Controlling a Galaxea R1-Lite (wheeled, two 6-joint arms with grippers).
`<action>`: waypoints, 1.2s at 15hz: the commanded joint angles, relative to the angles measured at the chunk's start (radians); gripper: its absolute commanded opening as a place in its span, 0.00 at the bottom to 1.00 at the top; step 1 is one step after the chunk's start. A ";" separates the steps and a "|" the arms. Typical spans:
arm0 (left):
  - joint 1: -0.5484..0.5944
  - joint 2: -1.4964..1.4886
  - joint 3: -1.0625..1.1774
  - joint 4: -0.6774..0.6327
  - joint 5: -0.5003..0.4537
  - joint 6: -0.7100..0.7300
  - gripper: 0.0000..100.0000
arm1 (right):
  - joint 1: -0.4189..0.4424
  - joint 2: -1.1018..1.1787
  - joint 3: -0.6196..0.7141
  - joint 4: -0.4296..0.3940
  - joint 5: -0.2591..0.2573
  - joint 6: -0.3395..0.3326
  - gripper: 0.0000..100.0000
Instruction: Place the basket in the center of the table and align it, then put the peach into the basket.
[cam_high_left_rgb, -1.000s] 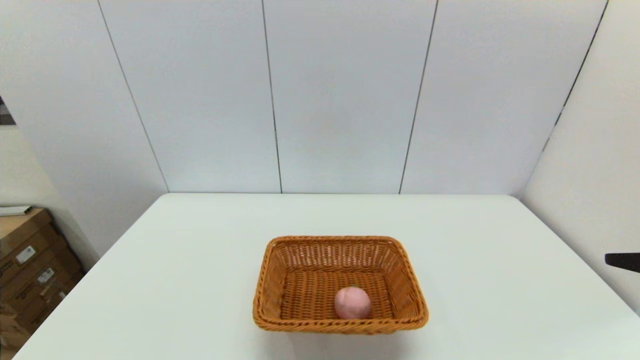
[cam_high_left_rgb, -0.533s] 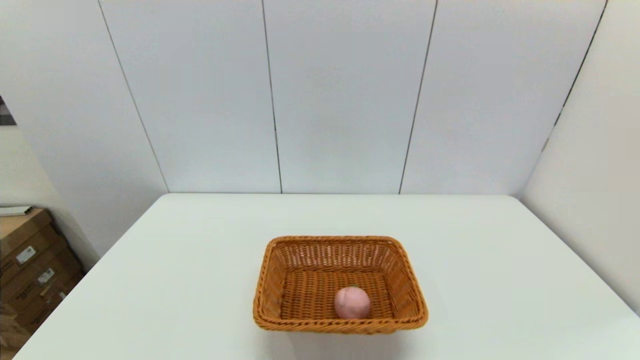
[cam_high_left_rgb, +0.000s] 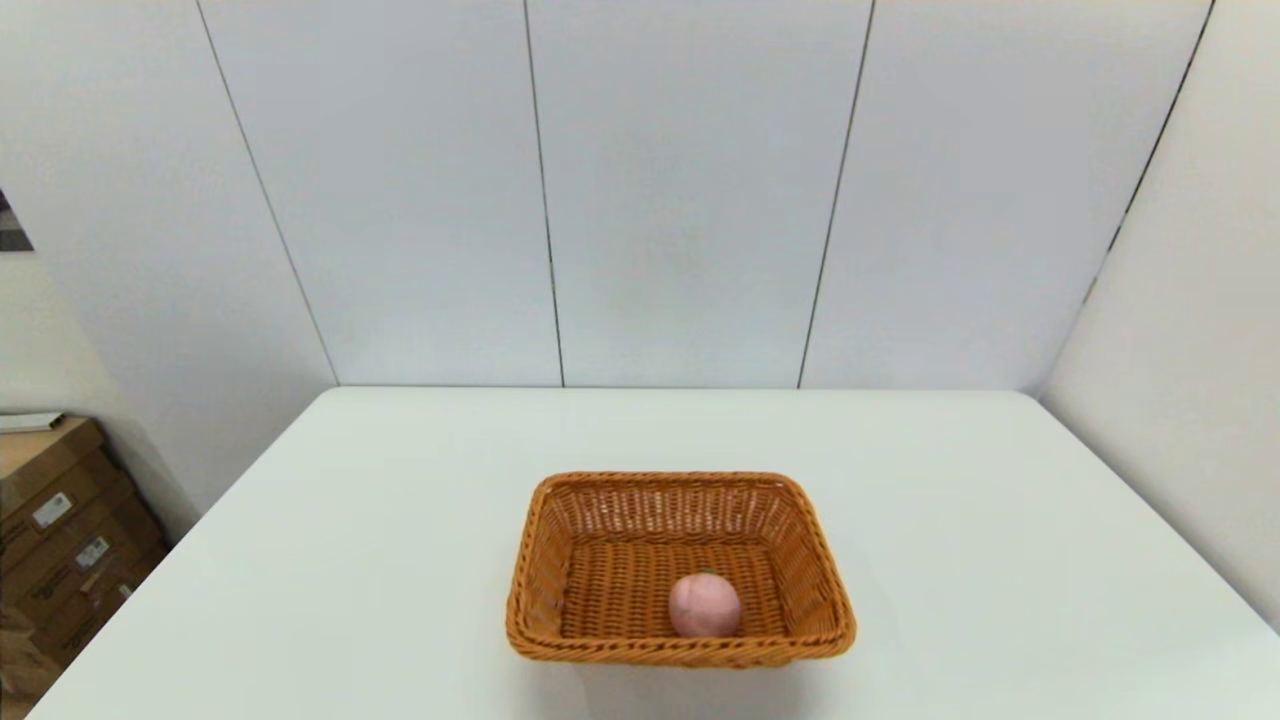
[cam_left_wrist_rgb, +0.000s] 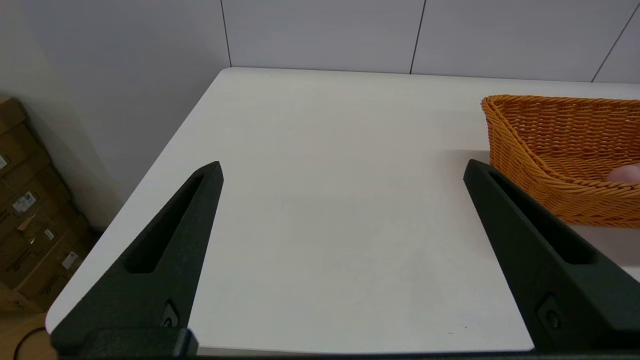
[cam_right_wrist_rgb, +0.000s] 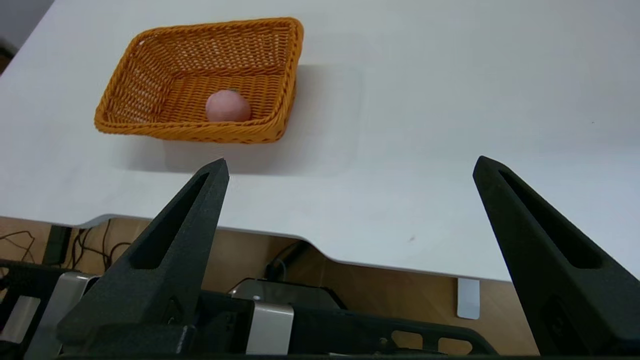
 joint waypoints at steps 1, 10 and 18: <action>0.000 -0.001 0.000 0.000 0.000 -0.001 1.00 | -0.004 -0.066 0.020 0.007 -0.010 0.007 1.00; 0.000 0.001 0.000 -0.001 0.000 -0.001 1.00 | 0.295 -0.275 0.126 0.000 -0.342 0.044 1.00; 0.000 0.001 0.000 0.000 0.000 -0.001 1.00 | 0.292 -0.484 0.683 -0.683 -0.501 -0.059 1.00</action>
